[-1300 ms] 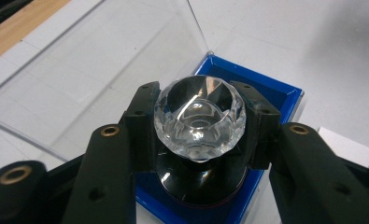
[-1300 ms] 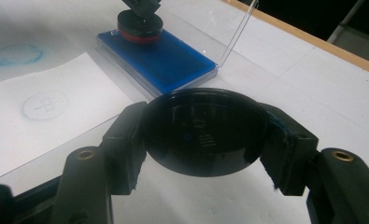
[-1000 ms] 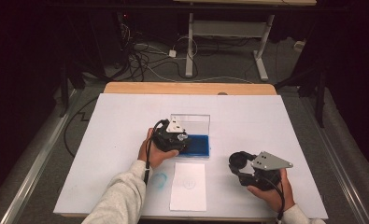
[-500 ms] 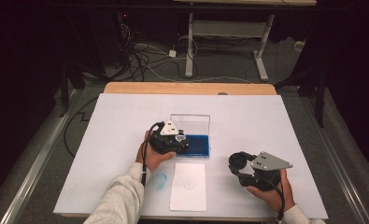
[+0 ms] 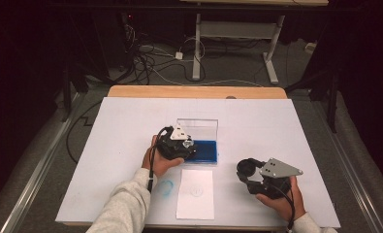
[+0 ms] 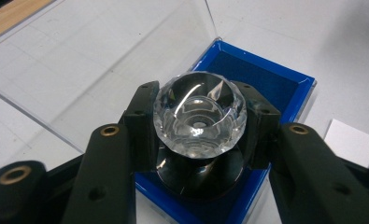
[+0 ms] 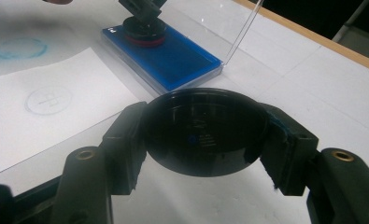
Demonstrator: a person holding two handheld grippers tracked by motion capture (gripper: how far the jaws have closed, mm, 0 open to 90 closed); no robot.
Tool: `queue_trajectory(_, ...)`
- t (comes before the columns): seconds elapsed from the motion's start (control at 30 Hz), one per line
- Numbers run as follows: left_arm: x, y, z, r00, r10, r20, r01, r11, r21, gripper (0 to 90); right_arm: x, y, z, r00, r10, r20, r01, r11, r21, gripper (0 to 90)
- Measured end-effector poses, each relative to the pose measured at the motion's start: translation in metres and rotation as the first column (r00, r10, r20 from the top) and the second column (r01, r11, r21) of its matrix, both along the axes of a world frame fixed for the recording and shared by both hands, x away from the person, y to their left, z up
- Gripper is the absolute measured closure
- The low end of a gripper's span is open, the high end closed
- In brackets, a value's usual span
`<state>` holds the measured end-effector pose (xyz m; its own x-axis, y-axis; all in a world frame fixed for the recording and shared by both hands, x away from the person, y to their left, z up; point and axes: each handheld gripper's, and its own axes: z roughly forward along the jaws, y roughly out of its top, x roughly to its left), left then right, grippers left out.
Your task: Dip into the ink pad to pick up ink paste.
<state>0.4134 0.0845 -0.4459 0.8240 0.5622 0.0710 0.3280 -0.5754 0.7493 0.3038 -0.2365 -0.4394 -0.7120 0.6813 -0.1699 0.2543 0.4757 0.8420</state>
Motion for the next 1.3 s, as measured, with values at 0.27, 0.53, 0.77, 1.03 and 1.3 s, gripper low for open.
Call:
queue_trajectory(0.27,0.000,0.000,0.001,1.0000,-0.002,-0.007,0.002,1.0000,0.009,54.4,0.001,0.000,-0.001,1.0000,0.003,-0.002,-0.003,1.0000,-0.001,38.1)
queue_trajectory(0.53,0.001,-0.001,0.002,0.9999,-0.001,-0.013,0.001,0.9999,0.016,54.4,0.000,0.000,0.000,1.0000,-0.001,-0.002,0.001,1.0000,0.005,38.1)
queue_trajectory(0.77,0.001,-0.004,0.006,0.9998,-0.002,-0.019,0.003,0.9981,0.061,54.4,0.001,0.000,-0.001,1.0000,-0.001,-0.009,0.001,1.0000,0.003,38.1)
queue_trajectory(1.03,0.004,-0.016,0.032,0.9999,-0.011,0.004,0.010,0.9956,0.093,54.4,0.002,-0.002,-0.001,0.9999,-0.005,-0.011,0.005,0.9999,0.014,38.0)
queue_trajectory(1.3,0.006,-0.027,0.045,0.9988,-0.039,0.028,0.037,0.9947,0.096,54.4,0.001,-0.003,0.000,0.9999,-0.006,-0.010,0.006,0.9999,0.016,38.1)
